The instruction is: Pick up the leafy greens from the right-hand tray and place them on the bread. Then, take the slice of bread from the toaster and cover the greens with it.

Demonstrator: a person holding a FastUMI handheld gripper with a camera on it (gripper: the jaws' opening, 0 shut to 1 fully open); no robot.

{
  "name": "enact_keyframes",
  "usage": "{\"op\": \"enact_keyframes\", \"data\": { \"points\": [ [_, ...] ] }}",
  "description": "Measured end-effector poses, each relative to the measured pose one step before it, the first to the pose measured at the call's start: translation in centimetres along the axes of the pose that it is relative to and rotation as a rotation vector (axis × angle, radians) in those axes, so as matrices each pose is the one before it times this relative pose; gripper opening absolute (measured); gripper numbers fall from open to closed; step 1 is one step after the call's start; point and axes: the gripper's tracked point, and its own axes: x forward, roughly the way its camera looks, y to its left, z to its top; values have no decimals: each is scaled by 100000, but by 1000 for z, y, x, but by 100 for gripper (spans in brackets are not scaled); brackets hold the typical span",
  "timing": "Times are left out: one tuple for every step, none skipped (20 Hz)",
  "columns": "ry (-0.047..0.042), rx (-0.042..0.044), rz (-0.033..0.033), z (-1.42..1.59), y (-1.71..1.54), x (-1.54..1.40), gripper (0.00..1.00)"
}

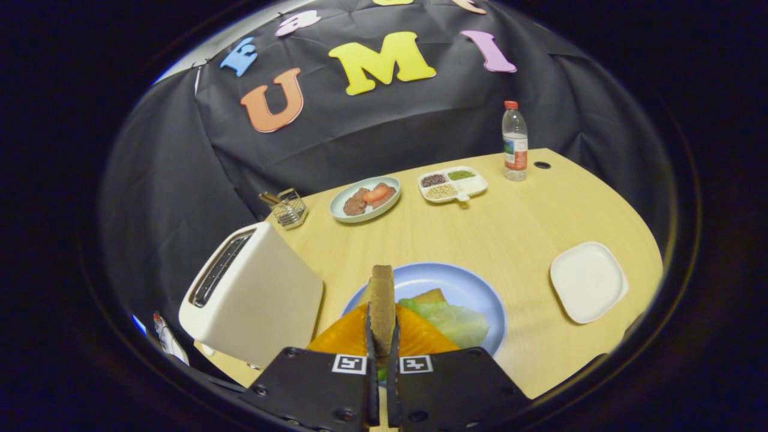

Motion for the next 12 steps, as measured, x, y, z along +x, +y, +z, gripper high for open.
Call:
{"op": "enact_keyframes", "data": {
  "points": [
    [437, 389, -731, -175, -688, 288, 5],
    [659, 399, -297, -216, -584, 246, 10],
    [606, 63, -292, -146, -511, 111, 10],
    [454, 219, 402, -94, -350, 65, 15],
    [303, -197, -1121, -62, -588, 246, 20],
    [487, -529, -1084, -54, -678, 206, 25],
    [689, -651, -1170, -137, -586, 280, 31],
    [473, -600, -871, -3, -542, 122, 37],
    [410, -605, -367, 46, -383, 160, 44],
    [29, -1510, -1559, 171, -643, 62, 50],
    [-970, -1718, -1001, 474, -534, -160, 56],
    [-1323, -1427, -420, 573, -373, -181, 61]
  ]
}}
